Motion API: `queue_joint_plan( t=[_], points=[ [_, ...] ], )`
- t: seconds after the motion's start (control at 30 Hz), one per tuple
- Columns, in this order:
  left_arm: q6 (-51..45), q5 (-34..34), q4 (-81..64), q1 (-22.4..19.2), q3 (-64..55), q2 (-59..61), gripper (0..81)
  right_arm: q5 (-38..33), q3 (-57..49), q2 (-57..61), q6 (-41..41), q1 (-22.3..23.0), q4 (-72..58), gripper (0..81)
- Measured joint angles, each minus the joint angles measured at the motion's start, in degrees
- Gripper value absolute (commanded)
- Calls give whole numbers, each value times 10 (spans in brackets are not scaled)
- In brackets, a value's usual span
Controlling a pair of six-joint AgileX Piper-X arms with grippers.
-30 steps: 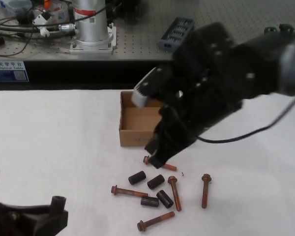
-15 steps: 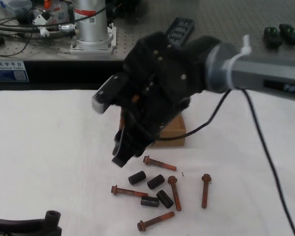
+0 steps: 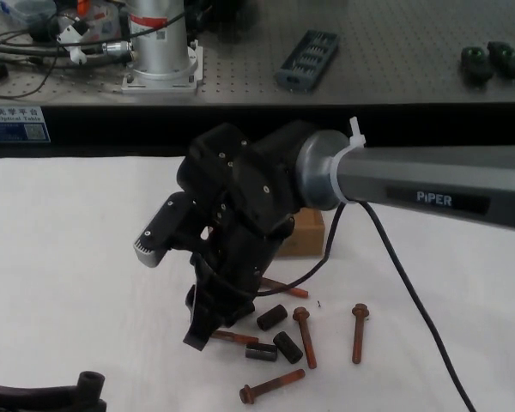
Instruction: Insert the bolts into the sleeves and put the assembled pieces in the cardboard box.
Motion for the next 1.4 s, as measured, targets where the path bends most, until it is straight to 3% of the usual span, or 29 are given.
queue_joint_plan(
  t=[0.53, 0.93, 1.0, 1.4],
  points=[
    [0, 18, 0, 0, 0, 0, 150, 8, -2, 36, -12, 0, -3, 323],
    [1, 25, 0, 0, 0, 0, 150, 8, -4, 43, -12, 0, -7, 8],
    [1, 26, 0, 0, 0, 0, 150, 8, -4, 39, -7, 0, -4, 36],
    [57, 51, -52, 0, 0, 29, 150, 9, 34, -90, 36, 0, -6, 36]
  ],
)
